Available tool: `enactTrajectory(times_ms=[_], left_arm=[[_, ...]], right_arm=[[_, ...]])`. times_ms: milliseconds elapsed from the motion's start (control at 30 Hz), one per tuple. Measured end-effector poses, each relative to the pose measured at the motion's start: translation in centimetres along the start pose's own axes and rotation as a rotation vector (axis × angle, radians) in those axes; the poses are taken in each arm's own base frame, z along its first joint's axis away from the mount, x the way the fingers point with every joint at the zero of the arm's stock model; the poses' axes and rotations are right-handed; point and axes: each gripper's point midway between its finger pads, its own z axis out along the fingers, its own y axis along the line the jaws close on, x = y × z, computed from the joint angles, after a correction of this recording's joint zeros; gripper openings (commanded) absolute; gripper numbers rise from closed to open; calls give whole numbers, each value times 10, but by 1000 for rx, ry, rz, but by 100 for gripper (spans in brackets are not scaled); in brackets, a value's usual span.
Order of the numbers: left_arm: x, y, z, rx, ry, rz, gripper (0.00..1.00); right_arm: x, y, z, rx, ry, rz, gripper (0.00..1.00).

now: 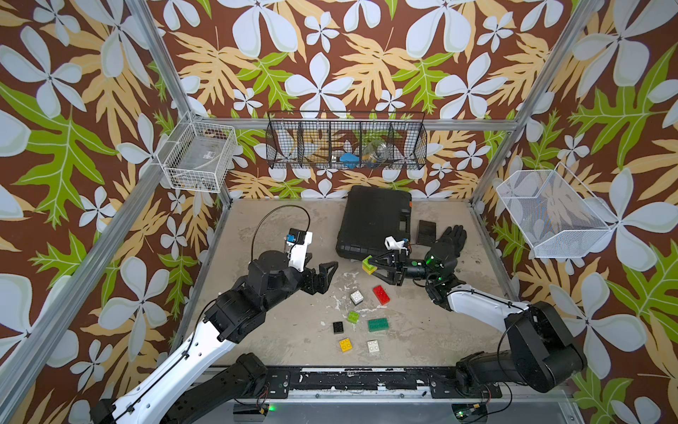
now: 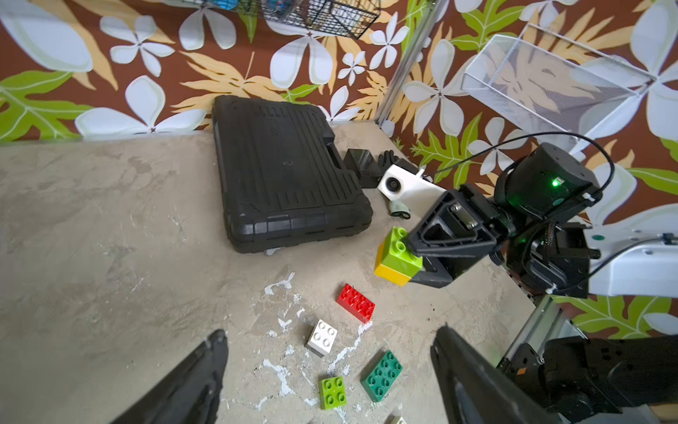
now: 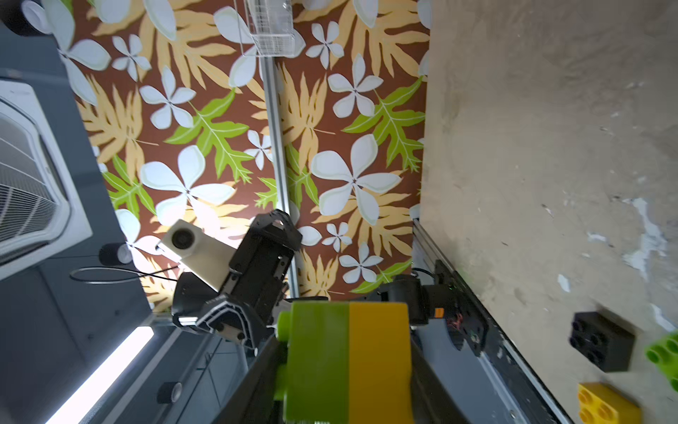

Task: Assemble a giraffe with lego
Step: Adjust the lego brick.

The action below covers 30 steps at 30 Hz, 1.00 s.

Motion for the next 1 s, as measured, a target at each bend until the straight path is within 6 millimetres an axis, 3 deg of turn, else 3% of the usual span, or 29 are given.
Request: enactTrajectory(times_ms=[133,267,533,633,733,1000], left_arm=[[-7,-22,8,64,0,81,90],[-8,-38,15,117,8,118,89],[-11,-66,24,192,11,165,85],[-10,-72,29,194,14,191,79],[-10,-69,33,168,12,205,73],[-13,-60,39,97,-1,233,72]], right_arm=[[-3,37,7,-80,-10,9,42],[-4,56,14,-134,-15,40,43],[12,57,39,-176,34,97,43],[12,59,43,-185,40,106,43],[12,63,44,-197,39,96,43],[16,63,45,-200,47,98,43]])
